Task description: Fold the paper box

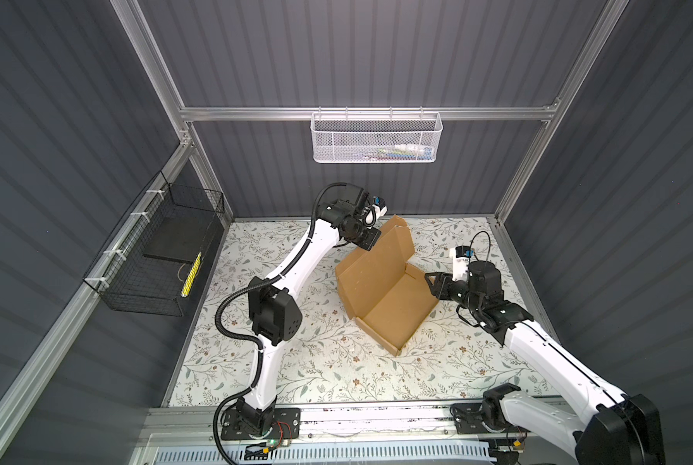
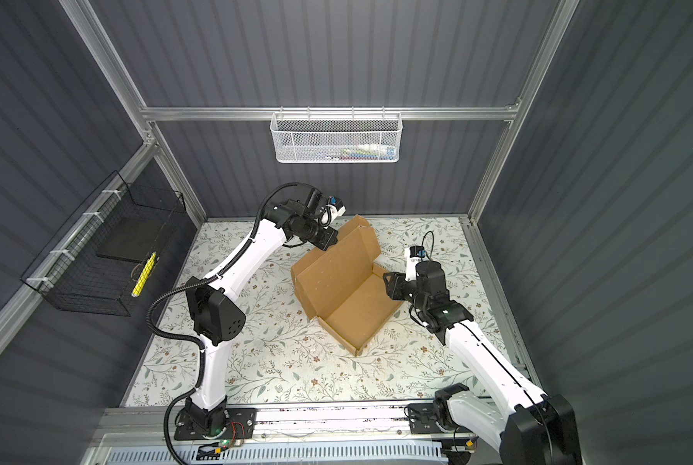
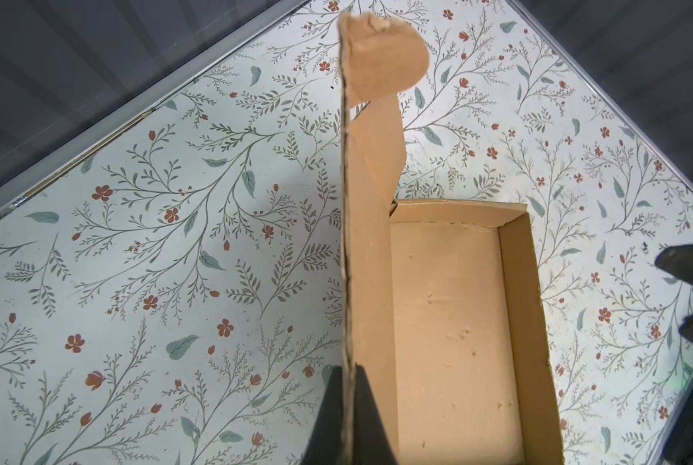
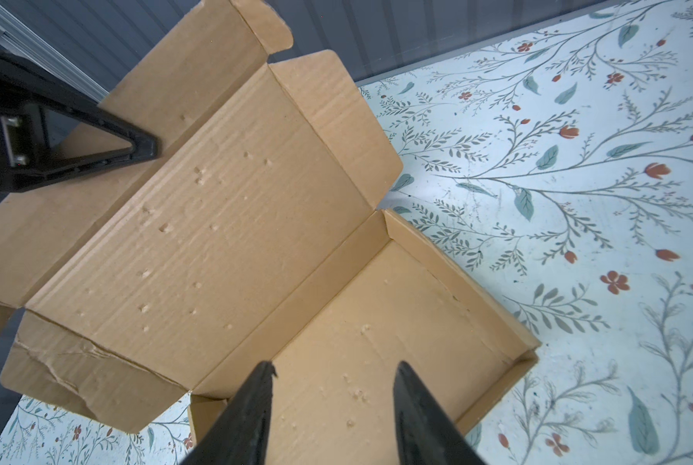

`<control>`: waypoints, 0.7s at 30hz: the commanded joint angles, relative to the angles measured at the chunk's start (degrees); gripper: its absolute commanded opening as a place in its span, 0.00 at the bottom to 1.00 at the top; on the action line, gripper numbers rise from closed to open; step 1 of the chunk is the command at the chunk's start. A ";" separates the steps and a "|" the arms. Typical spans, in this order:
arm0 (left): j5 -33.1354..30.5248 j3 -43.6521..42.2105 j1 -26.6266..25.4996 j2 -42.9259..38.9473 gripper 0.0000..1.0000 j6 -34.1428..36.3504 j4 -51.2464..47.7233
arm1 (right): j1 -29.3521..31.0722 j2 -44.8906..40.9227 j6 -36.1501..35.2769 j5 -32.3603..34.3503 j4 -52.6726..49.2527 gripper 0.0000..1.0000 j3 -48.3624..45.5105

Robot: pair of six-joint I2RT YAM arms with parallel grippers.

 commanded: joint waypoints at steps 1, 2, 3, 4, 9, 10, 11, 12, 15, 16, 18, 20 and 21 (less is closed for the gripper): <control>0.01 -0.94 -0.23 -4.75 0.00 5.52 -2.99 | -0.37 0.20 -1.90 -0.14 -1.06 0.52 1.70; -0.21 -1.27 -0.23 -5.19 0.00 6.27 -2.99 | -0.36 0.47 -2.43 -0.09 -1.24 0.52 2.25; -0.40 -1.68 -0.23 -5.69 0.00 7.15 -2.99 | -0.40 0.65 -2.94 -0.08 -1.36 0.53 2.64; -0.62 -2.10 -0.23 -6.16 0.00 7.97 -2.88 | -0.44 0.87 -3.58 -0.08 -1.34 0.53 3.10; -0.94 -4.54 -0.23 -8.53 0.00 12.67 -1.85 | -0.79 2.80 -7.61 -0.46 -1.30 0.56 5.83; -0.66 -4.82 -0.19 -8.82 0.00 13.42 -1.82 | -0.88 3.24 -8.47 -0.61 -1.43 0.57 6.35; -0.38 -5.11 -0.23 -9.07 0.00 14.31 -1.85 | -0.97 3.28 -9.40 -1.07 -1.49 0.57 6.96; -0.03 -5.35 -0.23 -9.22 0.00 15.14 -1.84 | -1.05 4.61 -10.40 -1.58 -1.71 0.57 7.67; 1.14 -5.57 -0.23 -9.47 0.00 17.18 -1.83 | -1.57 6.27 -13.44 -3.34 -1.71 0.58 9.14; 1.61 -5.53 -0.23 -9.48 0.00 17.78 -1.85 | -1.82 6.63 -14.27 -3.74 -1.70 0.59 9.48; 2.82 -5.52 -0.23 -9.66 0.00 18.96 -1.84 | -2.44 7.36 -15.96 -4.93 -1.73 0.60 10.16; 3.86 -5.71 -0.23 -9.76 0.00 20.04 -1.78 | -3.18 7.93 -17.27 -5.66 -1.35 0.61 10.40; 4.42 -5.76 -0.23 -9.66 0.00 20.48 -1.85 | -3.78 8.33 -17.99 -6.57 -1.02 0.61 10.40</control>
